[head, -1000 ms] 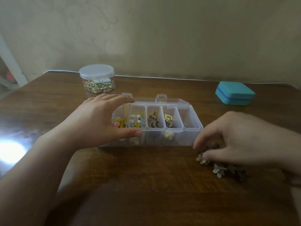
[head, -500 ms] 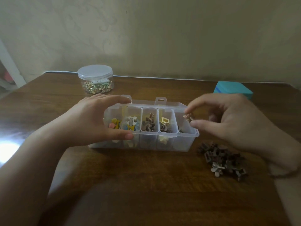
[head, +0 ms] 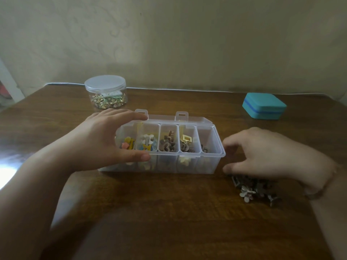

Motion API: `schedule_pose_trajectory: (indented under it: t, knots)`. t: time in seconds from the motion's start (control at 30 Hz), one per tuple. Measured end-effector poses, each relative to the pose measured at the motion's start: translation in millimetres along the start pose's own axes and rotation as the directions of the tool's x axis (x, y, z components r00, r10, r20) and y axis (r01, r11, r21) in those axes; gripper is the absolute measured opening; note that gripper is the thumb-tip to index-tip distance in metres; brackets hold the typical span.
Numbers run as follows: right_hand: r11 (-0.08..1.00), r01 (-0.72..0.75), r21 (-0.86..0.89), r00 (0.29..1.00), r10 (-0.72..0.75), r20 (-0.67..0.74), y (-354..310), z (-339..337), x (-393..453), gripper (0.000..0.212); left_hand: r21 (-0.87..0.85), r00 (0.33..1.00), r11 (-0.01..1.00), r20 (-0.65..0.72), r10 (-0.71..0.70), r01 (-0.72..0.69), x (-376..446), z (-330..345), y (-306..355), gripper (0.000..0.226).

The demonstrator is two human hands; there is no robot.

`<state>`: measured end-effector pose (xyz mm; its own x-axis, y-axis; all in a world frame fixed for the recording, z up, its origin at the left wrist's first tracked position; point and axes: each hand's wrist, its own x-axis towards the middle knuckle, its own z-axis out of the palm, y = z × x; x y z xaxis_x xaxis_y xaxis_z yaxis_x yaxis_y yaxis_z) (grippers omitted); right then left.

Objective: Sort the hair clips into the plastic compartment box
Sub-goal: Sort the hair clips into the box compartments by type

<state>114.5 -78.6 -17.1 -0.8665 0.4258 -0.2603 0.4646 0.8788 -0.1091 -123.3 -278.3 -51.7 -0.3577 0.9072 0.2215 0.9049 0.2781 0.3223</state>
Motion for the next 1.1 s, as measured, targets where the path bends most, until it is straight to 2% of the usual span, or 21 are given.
schedule_pose_trajectory:
  t: [0.2,0.33,0.43,0.5,0.57,0.63,0.67,0.7,0.73,0.8,0.83,0.93,0.97,1.03,1.1]
  knots:
    - [0.997,0.004,-0.082,0.998,-0.009,-0.057,-5,6,4,0.022,0.002,1.0,1.0,0.004,0.004,-0.004,1,1,-1,0.095]
    - [0.994,0.004,-0.107,0.992,-0.018,-0.122,-2,9,8,0.017,0.003,1.0,1.0,-0.001,0.01,-0.01,1,2,-4,0.095]
    - [0.998,0.02,-0.059,0.988,-0.029,-0.151,3,7,7,0.013,0.005,1.0,1.0,0.007,0.009,-0.009,1,2,-4,0.095]
    - [1.0,-0.001,0.003,0.974,0.001,-0.225,8,4,6,0.013,0.004,1.0,1.0,-0.007,0.019,-0.019,1,2,-5,0.094]
    - [0.991,0.023,0.129,0.909,0.033,-0.416,12,4,6,0.014,0.001,1.0,1.0,-0.013,0.021,-0.021,1,3,-5,0.094]
    - [0.927,0.187,0.326,0.744,0.083,-0.663,10,4,5,0.014,0.0,1.0,1.0,-0.004,0.022,-0.022,1,3,-6,0.093]
    - [0.871,0.287,0.398,0.679,0.108,-0.726,6,4,5,0.014,0.0,1.0,1.0,-0.001,0.023,-0.023,1,3,-6,0.092]
    - [0.815,0.359,0.455,0.665,0.119,-0.738,1,5,4,0.013,-0.003,1.0,1.0,0.0,0.025,-0.025,1,3,-6,0.091]
    - [0.779,0.386,0.494,0.693,0.108,-0.713,-3,6,4,0.013,-0.006,1.0,1.0,0.0,0.026,-0.026,1,3,-6,0.09]
    - [0.804,0.347,0.482,0.777,0.041,-0.628,-8,10,3,0.012,-0.007,1.0,1.0,0.005,0.023,-0.023,1,3,-6,0.088]
    - [0.839,0.318,0.443,0.786,0.028,-0.618,-6,10,4,0.011,-0.006,1.0,1.0,0.009,0.02,-0.02,1,2,-6,0.087]
    - [0.922,0.188,0.338,0.735,0.096,-0.672,6,3,2,0.01,0.002,1.0,1.0,-0.002,0.023,-0.023,1,2,-5,0.091]
    - [0.952,0.089,0.291,0.763,0.123,-0.635,12,1,1,0.009,0.008,1.0,1.0,-0.003,0.023,-0.023,1,2,-5,0.093]
    - [0.982,-0.139,0.124,0.901,0.178,-0.395,19,-2,0,0.009,0.01,1.0,1.0,0.0,0.021,-0.021,1,2,-4,0.095]
    - [0.974,-0.227,-0.027,0.968,0.222,-0.114,19,-1,2,0.018,0.01,1.0,1.0,-0.006,0.027,-0.027,1,2,-4,0.094]
